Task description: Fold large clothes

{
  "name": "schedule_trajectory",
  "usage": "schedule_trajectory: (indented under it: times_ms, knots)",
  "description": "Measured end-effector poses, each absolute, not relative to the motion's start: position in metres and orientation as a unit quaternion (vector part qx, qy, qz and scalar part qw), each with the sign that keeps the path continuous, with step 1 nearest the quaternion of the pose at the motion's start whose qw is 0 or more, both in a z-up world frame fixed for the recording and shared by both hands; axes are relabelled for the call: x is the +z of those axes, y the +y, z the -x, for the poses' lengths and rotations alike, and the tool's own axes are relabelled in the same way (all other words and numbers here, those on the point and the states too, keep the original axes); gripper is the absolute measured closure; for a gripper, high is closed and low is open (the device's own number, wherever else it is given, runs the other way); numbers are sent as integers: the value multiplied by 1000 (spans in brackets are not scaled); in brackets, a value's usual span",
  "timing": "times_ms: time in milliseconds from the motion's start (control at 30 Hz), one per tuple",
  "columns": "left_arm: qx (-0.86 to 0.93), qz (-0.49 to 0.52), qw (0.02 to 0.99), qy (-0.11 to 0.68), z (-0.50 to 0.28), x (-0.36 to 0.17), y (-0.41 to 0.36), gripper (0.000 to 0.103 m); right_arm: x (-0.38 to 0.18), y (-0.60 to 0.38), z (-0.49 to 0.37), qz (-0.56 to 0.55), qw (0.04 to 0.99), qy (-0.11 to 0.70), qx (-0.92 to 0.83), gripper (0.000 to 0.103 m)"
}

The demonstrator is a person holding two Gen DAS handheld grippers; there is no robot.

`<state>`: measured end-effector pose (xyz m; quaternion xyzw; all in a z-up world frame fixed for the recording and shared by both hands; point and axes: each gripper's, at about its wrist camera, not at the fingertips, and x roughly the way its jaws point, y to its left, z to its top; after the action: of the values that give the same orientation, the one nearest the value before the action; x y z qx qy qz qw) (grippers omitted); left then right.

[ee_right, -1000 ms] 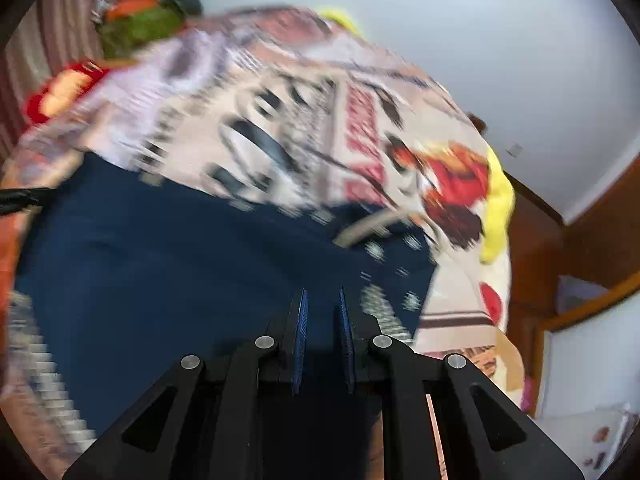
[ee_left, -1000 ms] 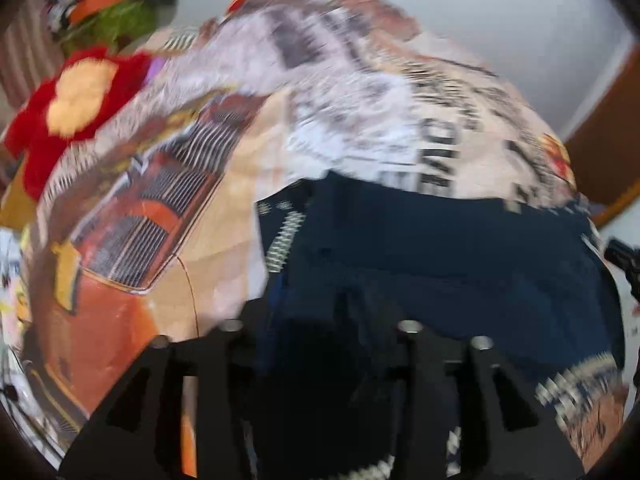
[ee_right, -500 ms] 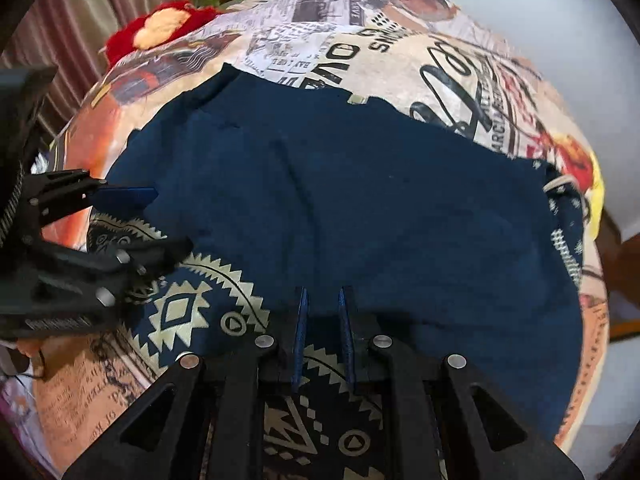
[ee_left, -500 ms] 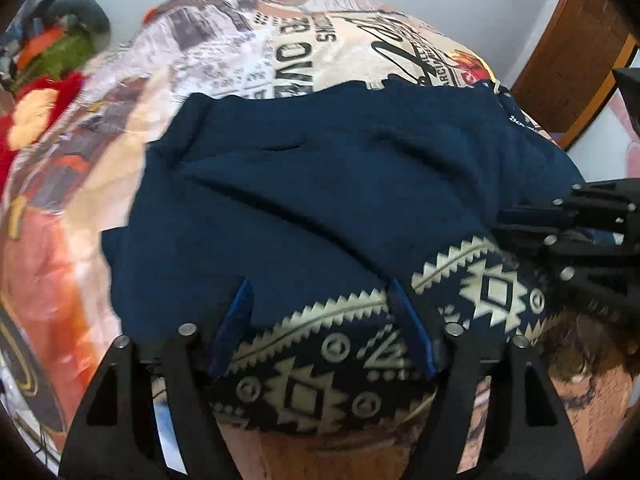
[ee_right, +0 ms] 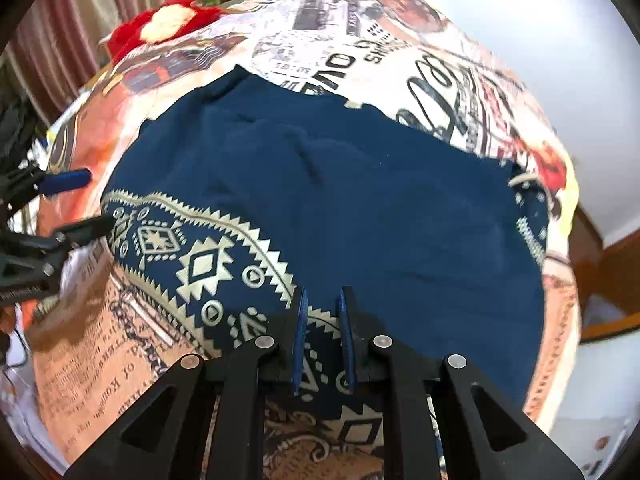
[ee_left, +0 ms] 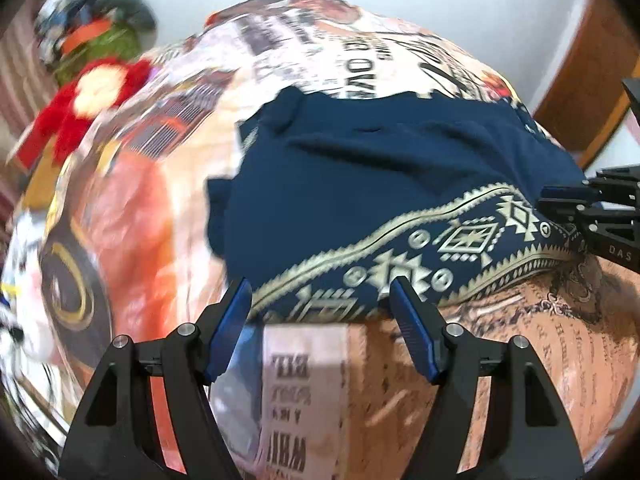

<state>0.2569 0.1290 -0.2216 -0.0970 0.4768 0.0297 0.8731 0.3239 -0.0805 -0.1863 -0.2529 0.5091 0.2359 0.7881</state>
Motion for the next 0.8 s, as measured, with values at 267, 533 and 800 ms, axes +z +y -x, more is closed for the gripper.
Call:
schedule_trajectory:
  times_ms: [267,533,800]
  knots:
    - [19,341,806,484,-232,-258,178,32,-165,-63,-306,253,797,481,265,91]
    - [-36,458,744,485,-256,-286,176,32,-169,-41,-313,245,800,478,265,91]
    - [-48,498,739,451,-290,-290,180,31,-200,-49,-326,215,784,511,278,91]
